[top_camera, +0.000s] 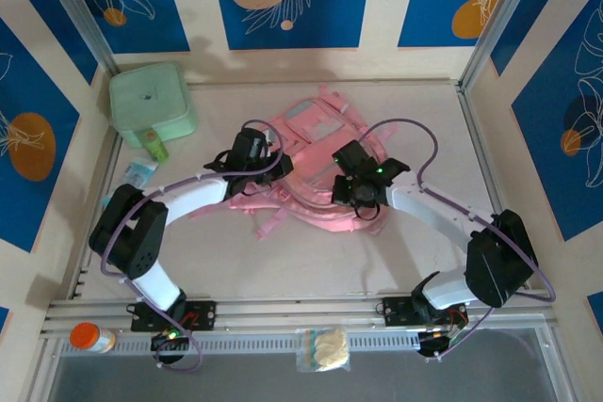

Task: Pack the student bag
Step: Zip the student bag at the top-center of the table.

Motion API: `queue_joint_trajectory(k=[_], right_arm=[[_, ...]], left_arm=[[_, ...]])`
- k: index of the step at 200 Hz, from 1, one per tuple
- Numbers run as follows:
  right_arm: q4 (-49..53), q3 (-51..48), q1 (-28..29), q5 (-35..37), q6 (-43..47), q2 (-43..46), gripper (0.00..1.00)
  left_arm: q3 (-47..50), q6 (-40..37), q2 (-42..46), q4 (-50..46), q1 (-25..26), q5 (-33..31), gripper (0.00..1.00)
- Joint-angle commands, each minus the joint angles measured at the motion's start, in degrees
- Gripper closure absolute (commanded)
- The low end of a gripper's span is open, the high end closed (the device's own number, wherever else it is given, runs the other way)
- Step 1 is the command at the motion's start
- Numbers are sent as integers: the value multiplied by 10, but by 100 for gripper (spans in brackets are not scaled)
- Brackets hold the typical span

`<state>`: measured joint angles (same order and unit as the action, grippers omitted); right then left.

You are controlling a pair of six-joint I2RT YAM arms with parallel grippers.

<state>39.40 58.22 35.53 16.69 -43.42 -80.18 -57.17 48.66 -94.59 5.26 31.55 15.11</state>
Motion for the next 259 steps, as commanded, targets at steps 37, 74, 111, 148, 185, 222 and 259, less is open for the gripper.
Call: queue_joint_trajectory(k=[37,74,111,148,185,222,259], right_arm=[[-12,58,63,-122,85,-49,100],[-50,111,84,-116,42,-129,100],[-57,102,79,-98,45,-132,100],[-68,90,75,-104,42,-125,100],[-75,86,74,-101,42,-119,100],[-78,89,76,-103,45,-126,100],[-85,86,75,-103,42,-131,100]], left_arm=[[-161,-146,-80,-17,-66,47,92],[-140,-127,-75,-17,-78,83,65],[39,55,67,91,-55,40,52],[147,183,107,184,-2,-29,49],[177,251,83,223,50,-99,50],[177,285,60,229,73,-151,50],[202,315,79,203,85,-215,49]])
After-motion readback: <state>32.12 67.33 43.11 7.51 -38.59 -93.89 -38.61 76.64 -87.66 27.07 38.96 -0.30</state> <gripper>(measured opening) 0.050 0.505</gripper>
